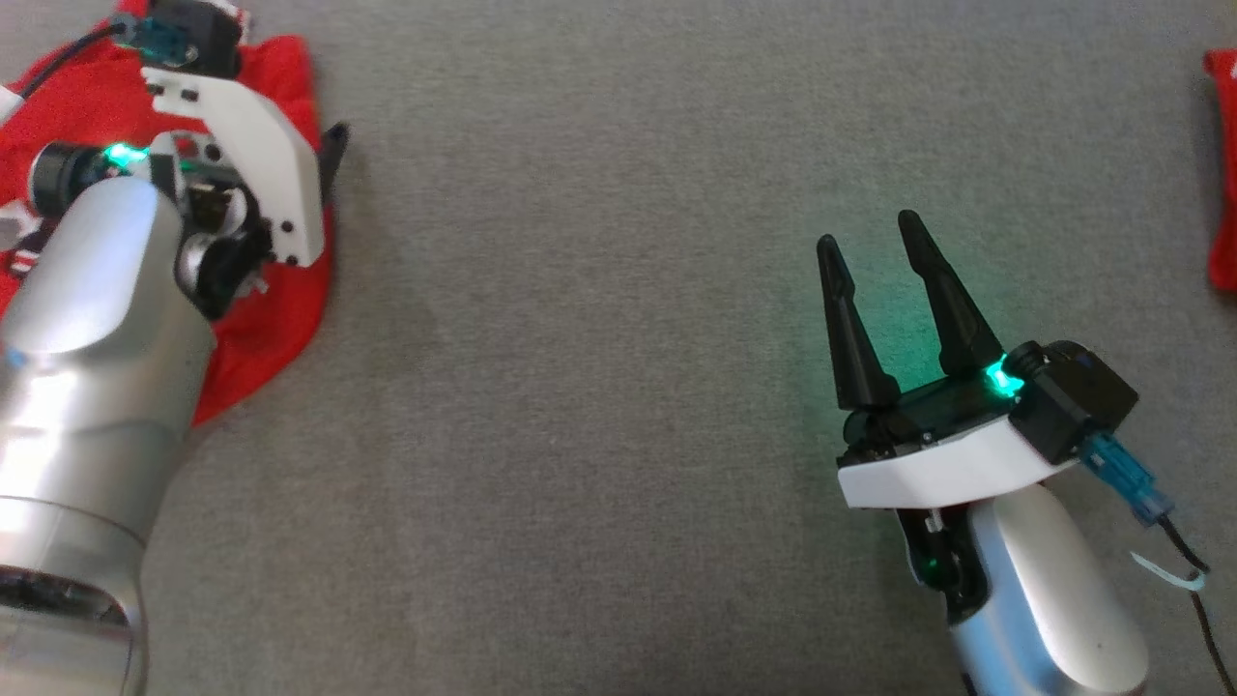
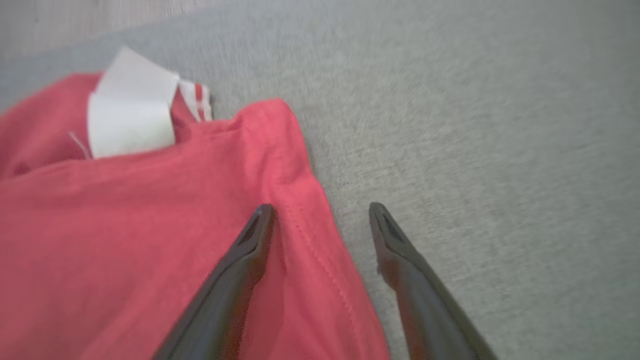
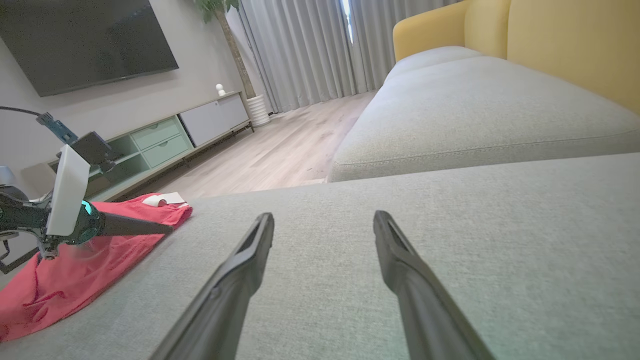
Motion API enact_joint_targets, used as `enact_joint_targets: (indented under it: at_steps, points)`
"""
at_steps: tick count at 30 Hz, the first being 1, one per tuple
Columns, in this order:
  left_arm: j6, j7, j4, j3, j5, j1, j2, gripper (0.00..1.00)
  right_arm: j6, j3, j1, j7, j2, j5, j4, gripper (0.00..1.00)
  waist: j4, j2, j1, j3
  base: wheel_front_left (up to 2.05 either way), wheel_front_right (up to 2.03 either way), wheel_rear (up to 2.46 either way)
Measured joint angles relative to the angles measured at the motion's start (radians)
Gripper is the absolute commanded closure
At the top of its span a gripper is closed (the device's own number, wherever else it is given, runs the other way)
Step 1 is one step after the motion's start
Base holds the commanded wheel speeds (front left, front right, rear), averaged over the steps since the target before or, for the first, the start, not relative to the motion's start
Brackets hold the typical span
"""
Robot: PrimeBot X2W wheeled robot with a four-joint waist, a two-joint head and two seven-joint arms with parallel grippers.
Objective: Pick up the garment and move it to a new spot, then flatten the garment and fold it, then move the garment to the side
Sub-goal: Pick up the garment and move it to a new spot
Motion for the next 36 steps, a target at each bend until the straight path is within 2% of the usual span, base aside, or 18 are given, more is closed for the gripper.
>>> enact_joint_targets:
  at_steps: [5, 11, 12, 13, 19, 24, 30, 36]
  points:
    - [0.008, 0.014, 0.065, -0.002, 0.001, -0.045, 0.011, 0.00, 0.000, -0.002, 0.000, 0.000, 0.000, 0.000, -0.011, 0.00, -0.034, 0.0000, -0.0003, 0.031, 0.00, 0.00, 0.00]
    - [0.028, 0.003, 0.121, -0.007, 0.006, -0.070, 0.010, 0.00, 0.000, -0.003, -0.001, 0.000, 0.000, 0.000, -0.012, 0.00, -0.043, 0.0000, -0.0003, 0.035, 0.00, 0.00, 0.00]
    - [0.028, 0.003, 0.129, -0.007, 0.006, -0.073, 0.009, 0.62, 0.000, -0.004, -0.002, 0.000, 0.000, 0.000, -0.011, 0.00, -0.042, 0.0000, -0.0002, 0.033, 0.00, 0.00, 0.00]
    - [0.028, 0.005, 0.140, -0.007, 0.005, -0.075, 0.009, 1.00, 0.000, -0.004, -0.002, 0.000, 0.000, 0.000, -0.011, 0.00, -0.042, 0.0000, -0.0002, 0.030, 0.00, 0.00, 0.00]
    - [0.026, -0.030, 0.173, 0.003, -0.028, -0.066, 0.000, 1.00, 0.000, -0.009, -0.003, 0.000, 0.000, 0.000, -0.002, 0.00, -0.037, 0.0000, -0.0002, 0.006, 0.00, 0.00, 0.00]
    - [0.013, -0.164, 0.154, 0.040, -0.096, -0.026, -0.039, 1.00, 0.000, -0.016, -0.002, 0.000, 0.000, 0.006, 0.012, 0.00, -0.036, 0.0000, -0.0002, -0.037, 0.00, 0.00, 0.00]
    - [0.007, -0.290, 0.019, 0.047, -0.192, -0.020, -0.100, 1.00, 0.000, -0.022, 0.006, 0.000, 0.000, 0.028, 0.032, 0.00, -0.038, 0.0000, -0.0003, -0.104, 0.00, 0.00, 0.00]
    - [0.007, -0.340, -0.149, 0.025, -0.275, -0.001, -0.112, 1.00, 0.000, -0.020, 0.009, 0.000, 0.000, 0.047, 0.038, 0.00, -0.062, 0.0000, -0.0004, -0.146, 0.00, 0.00, 0.00]
